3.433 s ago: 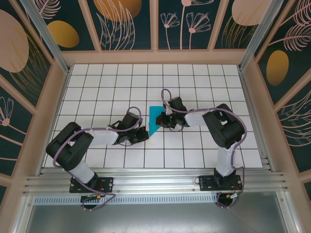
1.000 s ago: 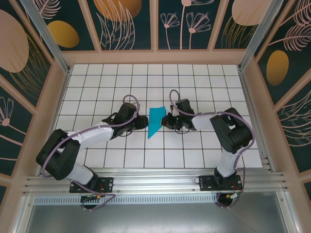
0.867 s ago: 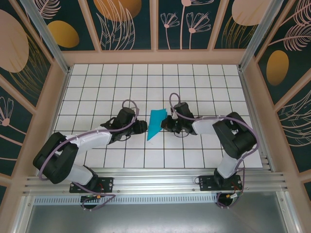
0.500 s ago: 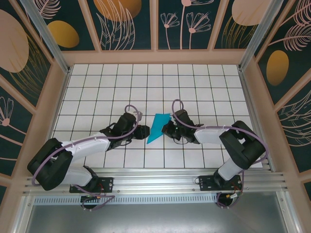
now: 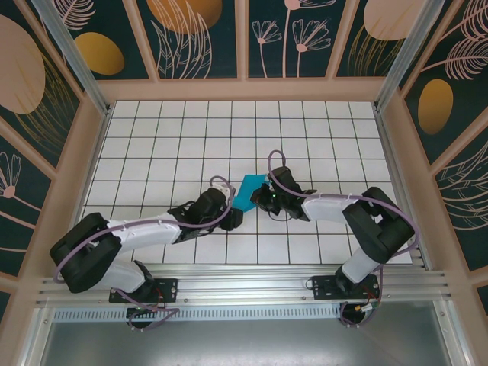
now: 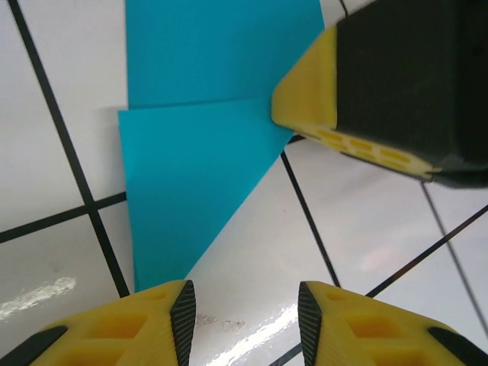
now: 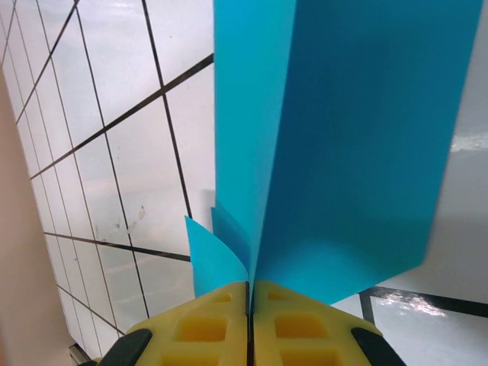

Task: Fold a paper plane with a square sheet of paper (pick it up from the middle)
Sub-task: Fourth fold the wing at the center of the table.

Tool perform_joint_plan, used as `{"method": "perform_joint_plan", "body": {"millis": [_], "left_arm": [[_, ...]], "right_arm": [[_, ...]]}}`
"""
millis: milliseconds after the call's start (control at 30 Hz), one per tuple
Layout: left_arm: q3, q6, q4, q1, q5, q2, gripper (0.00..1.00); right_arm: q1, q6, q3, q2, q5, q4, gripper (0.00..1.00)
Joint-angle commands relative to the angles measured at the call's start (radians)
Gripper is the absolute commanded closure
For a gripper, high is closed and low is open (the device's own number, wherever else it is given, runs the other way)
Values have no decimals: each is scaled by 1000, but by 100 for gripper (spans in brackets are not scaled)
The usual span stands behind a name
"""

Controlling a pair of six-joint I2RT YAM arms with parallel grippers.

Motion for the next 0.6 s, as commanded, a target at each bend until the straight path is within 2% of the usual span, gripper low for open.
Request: {"method": "perform_joint_plan", "body": {"millis": [0,200,567], "left_arm": [[43,66,-35,-11,-85,46,57],[76,133,-38,-13,-160,94,54],[107,230,-22,-40,-154,139,52]], "right_arm": [[2,-19,27,11,-14,-16,91],[1,-27,29,0,-18,-32,90],[-2,-39,70,14,-41,-54,89]]}}
